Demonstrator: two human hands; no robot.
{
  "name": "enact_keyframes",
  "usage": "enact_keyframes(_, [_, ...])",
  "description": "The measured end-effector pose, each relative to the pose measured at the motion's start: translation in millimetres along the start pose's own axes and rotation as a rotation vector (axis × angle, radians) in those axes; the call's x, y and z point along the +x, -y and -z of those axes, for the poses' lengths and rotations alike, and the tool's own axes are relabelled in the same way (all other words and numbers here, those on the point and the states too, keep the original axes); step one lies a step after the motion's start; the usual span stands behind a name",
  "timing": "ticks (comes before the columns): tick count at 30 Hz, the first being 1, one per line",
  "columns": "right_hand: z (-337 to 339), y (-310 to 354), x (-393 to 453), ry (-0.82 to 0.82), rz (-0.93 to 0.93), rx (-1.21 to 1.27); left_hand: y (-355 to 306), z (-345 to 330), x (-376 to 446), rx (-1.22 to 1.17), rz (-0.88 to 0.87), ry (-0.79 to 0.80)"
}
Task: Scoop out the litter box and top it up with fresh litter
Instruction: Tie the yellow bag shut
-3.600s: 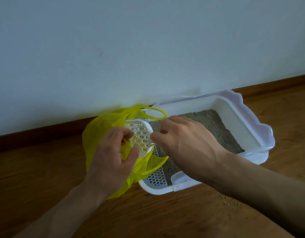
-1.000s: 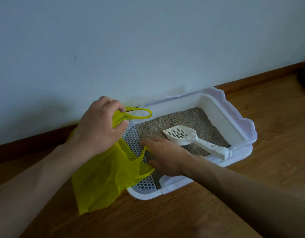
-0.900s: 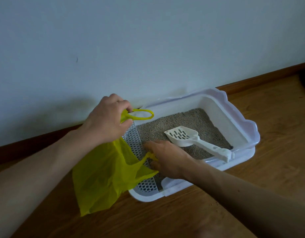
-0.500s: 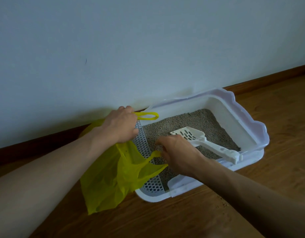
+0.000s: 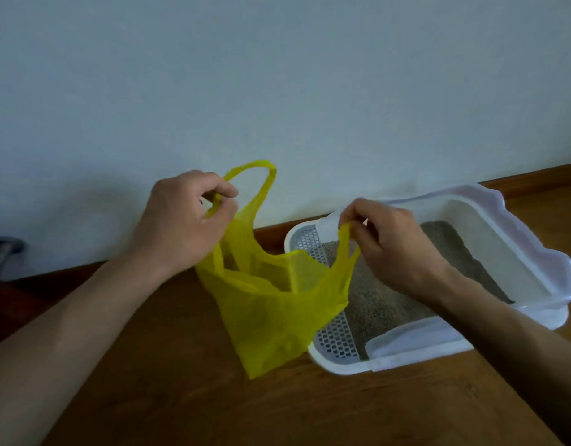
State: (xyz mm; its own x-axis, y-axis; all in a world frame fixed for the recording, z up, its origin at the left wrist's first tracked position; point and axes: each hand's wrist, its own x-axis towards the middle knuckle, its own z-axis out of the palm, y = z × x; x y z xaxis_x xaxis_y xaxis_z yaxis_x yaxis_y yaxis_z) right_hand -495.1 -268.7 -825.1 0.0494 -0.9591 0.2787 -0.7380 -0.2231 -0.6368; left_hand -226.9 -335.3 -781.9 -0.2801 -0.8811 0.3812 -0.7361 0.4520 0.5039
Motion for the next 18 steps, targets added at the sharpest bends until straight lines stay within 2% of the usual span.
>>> enact_keyframes(4, [6,50,26,-0.139,0.122,0.369,-3,61,-19,-0.176,0.047,-0.208])
enact_keyframes(6, [6,67,36,-0.122,0.205,0.465,5,73,-32,-0.206,0.102,-0.242])
enact_keyframes(10, [1,75,38,0.064,0.292,0.364,9,84,-59,-0.153,0.145,-0.259])
enact_keyframes(13, [-3,75,35,0.012,0.302,0.471,9,89,-70,-0.165,0.127,-0.326])
enact_keyframes(16, [-22,72,25,0.1,0.318,0.292,20,77,-80,-0.054,0.199,-0.188])
enact_keyframes(18, [-32,71,18,0.11,0.266,0.314,24,76,-87,-0.04,0.208,-0.188])
